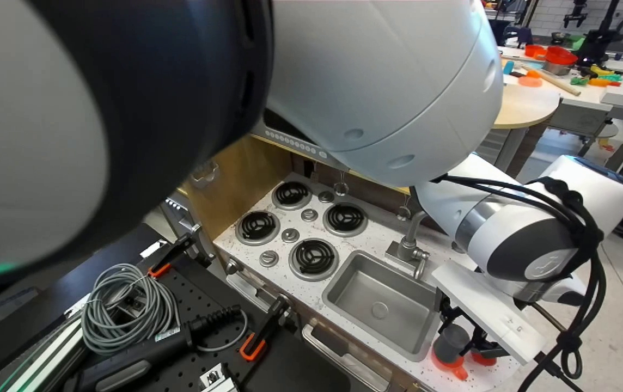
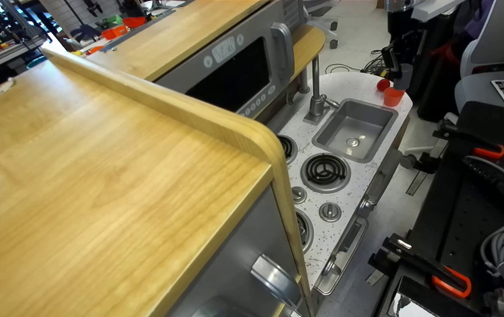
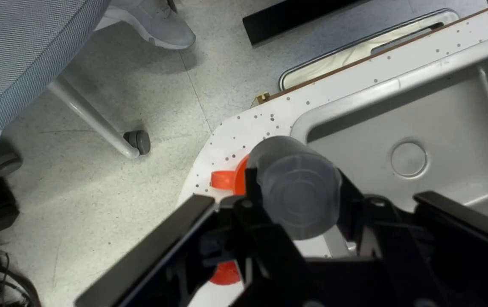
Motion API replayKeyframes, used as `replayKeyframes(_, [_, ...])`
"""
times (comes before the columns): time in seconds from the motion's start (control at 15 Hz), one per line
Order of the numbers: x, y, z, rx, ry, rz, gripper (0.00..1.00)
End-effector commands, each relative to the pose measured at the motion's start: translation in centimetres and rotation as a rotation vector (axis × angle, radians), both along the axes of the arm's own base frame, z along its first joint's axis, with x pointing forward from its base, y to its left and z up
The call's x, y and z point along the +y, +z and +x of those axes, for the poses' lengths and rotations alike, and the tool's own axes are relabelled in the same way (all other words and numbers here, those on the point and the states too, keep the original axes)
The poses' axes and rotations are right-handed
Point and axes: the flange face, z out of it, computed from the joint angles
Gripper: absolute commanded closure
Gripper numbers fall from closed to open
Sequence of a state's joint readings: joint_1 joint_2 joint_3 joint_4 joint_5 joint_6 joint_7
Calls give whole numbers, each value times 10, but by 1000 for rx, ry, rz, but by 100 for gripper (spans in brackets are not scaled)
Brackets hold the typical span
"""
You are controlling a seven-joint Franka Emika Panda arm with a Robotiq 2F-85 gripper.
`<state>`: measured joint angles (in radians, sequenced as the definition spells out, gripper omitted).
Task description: Put the grey thing in the orange cup
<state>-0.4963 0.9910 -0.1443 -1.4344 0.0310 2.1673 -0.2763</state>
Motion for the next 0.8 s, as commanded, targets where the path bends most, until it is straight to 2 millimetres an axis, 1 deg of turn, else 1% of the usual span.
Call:
replayKeyframes(0.0, [-13,-8,10,-5,-36,-13,83])
replayKeyframes(0.27, [-15,-18,15,-8,-34,-25,83])
replayKeyframes(0.6, [-11,-34,21,-4,-22,-26,83])
replayKeyframes(0.67, [-10,-37,22,-1,-22,-26,67])
replayKeyframes(0.73, [-10,-39,22,1,-25,-28,34])
